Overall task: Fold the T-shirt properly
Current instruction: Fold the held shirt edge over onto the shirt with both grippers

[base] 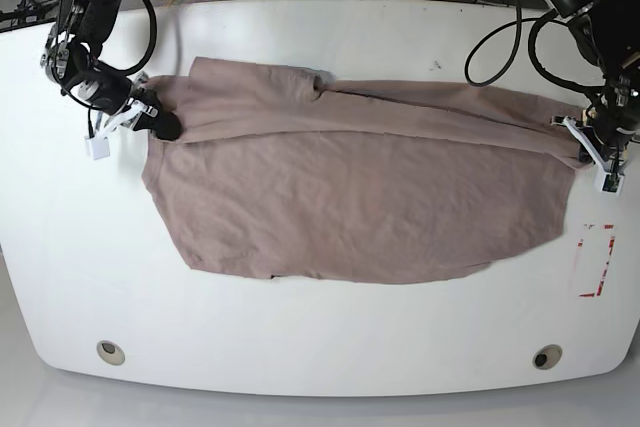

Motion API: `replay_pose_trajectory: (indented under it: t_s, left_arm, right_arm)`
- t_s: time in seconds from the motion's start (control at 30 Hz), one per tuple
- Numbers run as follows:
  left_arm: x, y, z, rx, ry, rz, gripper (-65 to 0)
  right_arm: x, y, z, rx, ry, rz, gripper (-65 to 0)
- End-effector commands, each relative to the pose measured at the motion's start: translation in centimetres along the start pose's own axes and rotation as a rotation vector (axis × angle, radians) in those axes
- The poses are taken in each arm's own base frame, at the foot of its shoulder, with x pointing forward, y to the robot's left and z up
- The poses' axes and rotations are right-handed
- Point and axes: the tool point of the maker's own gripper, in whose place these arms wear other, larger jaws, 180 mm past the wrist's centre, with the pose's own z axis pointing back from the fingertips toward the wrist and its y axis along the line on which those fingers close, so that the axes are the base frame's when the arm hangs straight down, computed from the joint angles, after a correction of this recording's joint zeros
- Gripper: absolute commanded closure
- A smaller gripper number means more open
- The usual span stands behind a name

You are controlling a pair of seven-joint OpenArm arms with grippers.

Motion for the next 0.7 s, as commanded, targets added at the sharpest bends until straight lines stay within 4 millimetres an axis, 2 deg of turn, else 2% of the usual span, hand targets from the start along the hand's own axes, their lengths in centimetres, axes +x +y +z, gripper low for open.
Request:
replay_pose_trajectory:
  t_s: [0.0, 0.17, 0.37, 0.43, 0.5, 0.57, 0.67]
  left_arm:
    - [1.5, 1.0, 0.2, 0.017, -0.057, -0.002, -0.1]
    - [1.0, 0.8, -0.4, 0.001, -0.053, 0.015, -0.1]
    - [0.3, 0.2, -1.1, -0.025, -0.031, 0.024, -0.4]
    - [0.2, -0.5, -1.6, -0.046, -0.022, 0.011, -0.6]
    - [0.6, -1.3, -2.0, -0.063, -0.014, -0.016, -4.2]
    - [0.5, -1.8, -2.4, -0.062, 0.009, -0.058, -13.3]
    - [0.6, -1.7, -2.4, -0.048, 0.020, -0.073, -25.8]
  right_arm:
    - [2.8, 0.0, 0.9, -0.016, -0.071, 0.045, 0.0]
    - [3.9, -0.1, 0.7, -0.015, -0.099, 0.038, 0.0]
    - [3.9, -1.9, 0.5, -0.071, -0.082, 0.023, -1.3]
    - [3.9, -2.5, 0.6, -0.101, -0.085, 0.031, -8.7]
    - [4.2, -2.7, 0.7, -0.121, -0.092, 0.048, -19.8]
    - [4.4, -2.5, 1.2, -0.117, -0.101, 0.059, -34.1]
    - [3.9, -2.1, 2.5, -0.108, -0.109, 0.075, -47.7]
